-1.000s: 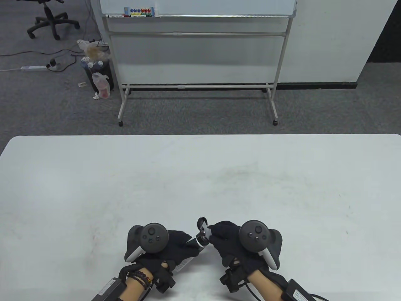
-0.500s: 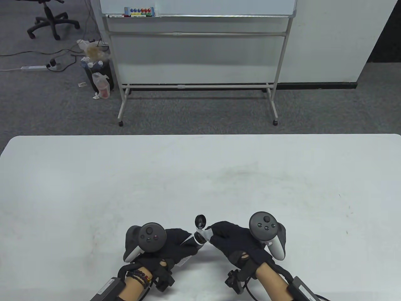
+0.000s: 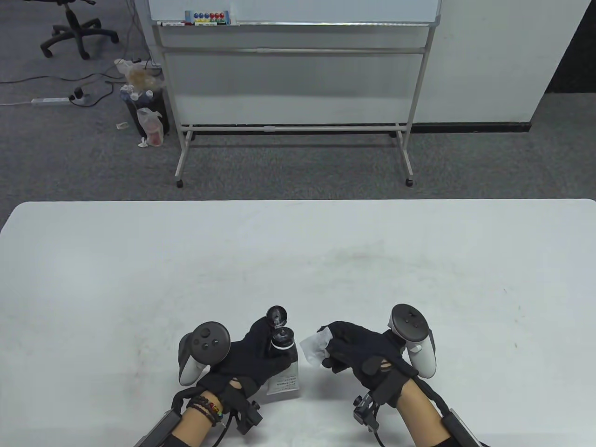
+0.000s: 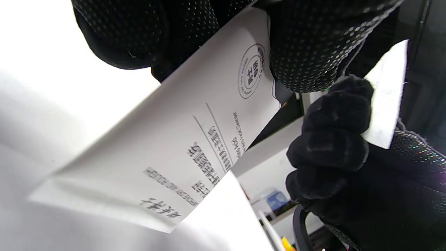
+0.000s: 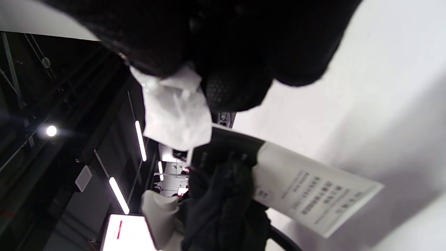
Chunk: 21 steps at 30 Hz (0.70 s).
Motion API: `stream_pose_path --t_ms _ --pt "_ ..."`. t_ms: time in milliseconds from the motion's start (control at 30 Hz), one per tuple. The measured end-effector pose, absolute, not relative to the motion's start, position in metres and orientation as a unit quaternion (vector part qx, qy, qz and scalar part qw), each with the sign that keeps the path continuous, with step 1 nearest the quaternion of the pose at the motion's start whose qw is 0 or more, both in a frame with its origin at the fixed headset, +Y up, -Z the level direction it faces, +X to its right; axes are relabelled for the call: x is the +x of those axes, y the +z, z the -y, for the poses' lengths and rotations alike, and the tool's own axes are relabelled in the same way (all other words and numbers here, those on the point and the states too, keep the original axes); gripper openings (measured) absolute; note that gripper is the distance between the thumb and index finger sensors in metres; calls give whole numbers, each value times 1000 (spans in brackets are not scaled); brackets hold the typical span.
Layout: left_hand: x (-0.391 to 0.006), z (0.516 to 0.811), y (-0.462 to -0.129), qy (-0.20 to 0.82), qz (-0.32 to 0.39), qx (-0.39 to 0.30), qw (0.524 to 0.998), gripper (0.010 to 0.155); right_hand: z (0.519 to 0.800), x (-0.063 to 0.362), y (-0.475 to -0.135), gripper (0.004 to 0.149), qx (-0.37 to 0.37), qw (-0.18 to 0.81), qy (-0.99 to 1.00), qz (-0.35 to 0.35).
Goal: Squeeze cleansing milk onto cotton pad
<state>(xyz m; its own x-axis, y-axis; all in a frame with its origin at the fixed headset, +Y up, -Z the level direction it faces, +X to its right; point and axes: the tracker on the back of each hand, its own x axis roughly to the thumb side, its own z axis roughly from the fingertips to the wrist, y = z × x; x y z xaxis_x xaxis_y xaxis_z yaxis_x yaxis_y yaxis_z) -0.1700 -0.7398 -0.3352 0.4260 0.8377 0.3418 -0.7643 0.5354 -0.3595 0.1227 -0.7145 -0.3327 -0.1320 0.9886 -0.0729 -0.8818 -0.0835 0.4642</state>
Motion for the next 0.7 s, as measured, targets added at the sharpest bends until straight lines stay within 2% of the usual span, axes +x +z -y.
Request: stream_pose_path --t_ms 100,200,267,433,600,700 --pt "-170 739 -336 483 249 -84 835 89 716 124 -333 40 115 631 739 -205" --pt "-172 740 -338 503 254 -101 820 79 717 127 -333 40 103 616 752 -209" --pt "-176 740 -337 505 235 -73 827 75 719 127 -333 40 95 610 758 -211" --pt "-183 741 -338 509 216 -73 830 63 724 122 -332 39 88 564 790 -225" --pt "-183 737 -338 488 209 -55 846 60 730 115 -332 40 94 538 794 -268" --pt "-182 738 -337 482 211 -77 847 61 736 111 -332 40 108 504 806 -291"
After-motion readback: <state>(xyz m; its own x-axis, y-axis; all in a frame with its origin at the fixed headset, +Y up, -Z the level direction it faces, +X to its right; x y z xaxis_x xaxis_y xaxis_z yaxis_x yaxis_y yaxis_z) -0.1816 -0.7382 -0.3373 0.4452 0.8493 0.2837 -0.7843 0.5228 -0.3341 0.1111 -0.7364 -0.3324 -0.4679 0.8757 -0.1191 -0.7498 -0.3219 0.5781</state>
